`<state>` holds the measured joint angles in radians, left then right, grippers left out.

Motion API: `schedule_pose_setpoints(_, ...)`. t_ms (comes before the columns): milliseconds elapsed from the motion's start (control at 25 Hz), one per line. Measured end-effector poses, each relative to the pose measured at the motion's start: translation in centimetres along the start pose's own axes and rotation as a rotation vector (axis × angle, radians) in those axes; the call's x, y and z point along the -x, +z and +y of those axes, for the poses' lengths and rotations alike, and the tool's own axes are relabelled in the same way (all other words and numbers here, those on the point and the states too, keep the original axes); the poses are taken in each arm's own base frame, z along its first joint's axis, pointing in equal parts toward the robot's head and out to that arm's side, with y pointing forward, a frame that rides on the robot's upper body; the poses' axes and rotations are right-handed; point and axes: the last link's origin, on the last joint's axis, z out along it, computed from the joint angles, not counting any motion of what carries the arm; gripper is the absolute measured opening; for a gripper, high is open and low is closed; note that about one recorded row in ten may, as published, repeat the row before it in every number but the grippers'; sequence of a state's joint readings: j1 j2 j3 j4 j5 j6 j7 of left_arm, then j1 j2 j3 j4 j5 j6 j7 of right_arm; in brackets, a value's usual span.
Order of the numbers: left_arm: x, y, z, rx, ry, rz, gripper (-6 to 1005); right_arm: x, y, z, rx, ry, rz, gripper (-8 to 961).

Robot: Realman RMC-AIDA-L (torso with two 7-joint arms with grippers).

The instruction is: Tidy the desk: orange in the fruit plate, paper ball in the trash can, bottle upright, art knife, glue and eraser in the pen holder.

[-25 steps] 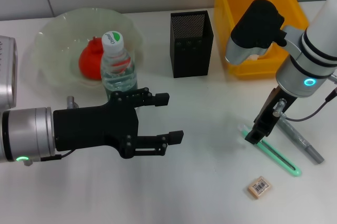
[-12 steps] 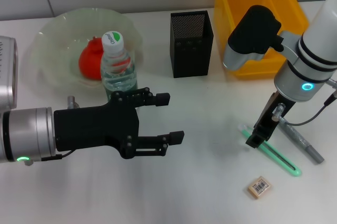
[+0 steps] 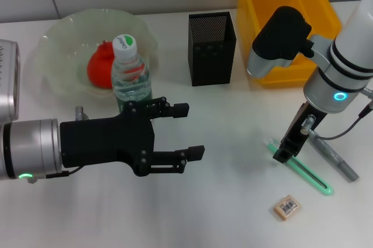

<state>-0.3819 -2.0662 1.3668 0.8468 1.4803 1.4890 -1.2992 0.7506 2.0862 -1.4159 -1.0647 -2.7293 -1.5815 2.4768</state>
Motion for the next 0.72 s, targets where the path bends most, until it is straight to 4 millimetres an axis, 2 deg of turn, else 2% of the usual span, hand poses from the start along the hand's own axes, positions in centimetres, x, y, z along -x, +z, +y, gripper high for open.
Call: schedule_pose_setpoints(720,0.00,0.00,0.01,0.000,0.001,0.000,808,0.44,0.35,-0.21,-0.003,0.017,0.012,194)
